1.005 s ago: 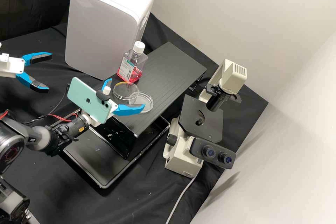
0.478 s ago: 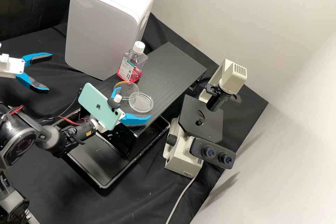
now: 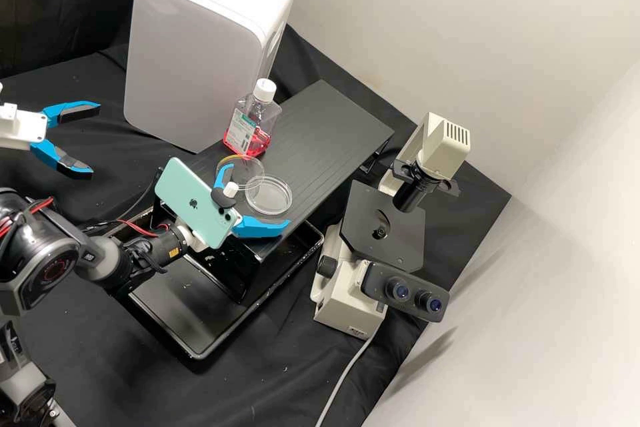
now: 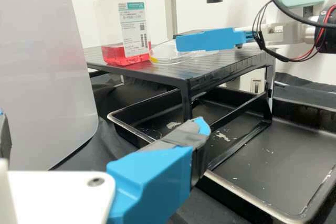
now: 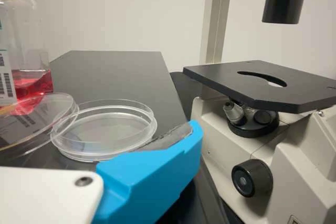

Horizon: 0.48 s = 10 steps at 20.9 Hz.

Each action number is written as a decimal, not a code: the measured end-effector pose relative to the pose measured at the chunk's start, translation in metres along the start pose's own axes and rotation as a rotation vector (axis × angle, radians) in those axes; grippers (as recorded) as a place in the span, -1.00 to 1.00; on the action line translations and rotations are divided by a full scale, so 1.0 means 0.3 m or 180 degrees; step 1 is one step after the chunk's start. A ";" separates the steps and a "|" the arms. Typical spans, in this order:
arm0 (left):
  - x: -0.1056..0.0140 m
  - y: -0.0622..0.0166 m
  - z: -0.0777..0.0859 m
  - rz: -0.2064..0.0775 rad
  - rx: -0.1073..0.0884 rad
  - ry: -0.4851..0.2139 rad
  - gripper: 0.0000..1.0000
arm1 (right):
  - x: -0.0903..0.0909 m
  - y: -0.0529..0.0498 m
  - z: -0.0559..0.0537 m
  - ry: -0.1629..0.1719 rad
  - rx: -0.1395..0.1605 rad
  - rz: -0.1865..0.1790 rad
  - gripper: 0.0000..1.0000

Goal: Place the lid on the petri dish

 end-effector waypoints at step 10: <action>0.000 0.000 0.000 0.0000 0.0000 0.0000 1.00 | 0.004 -0.026 -0.036 0.0235 0.0041 -0.0248 1.00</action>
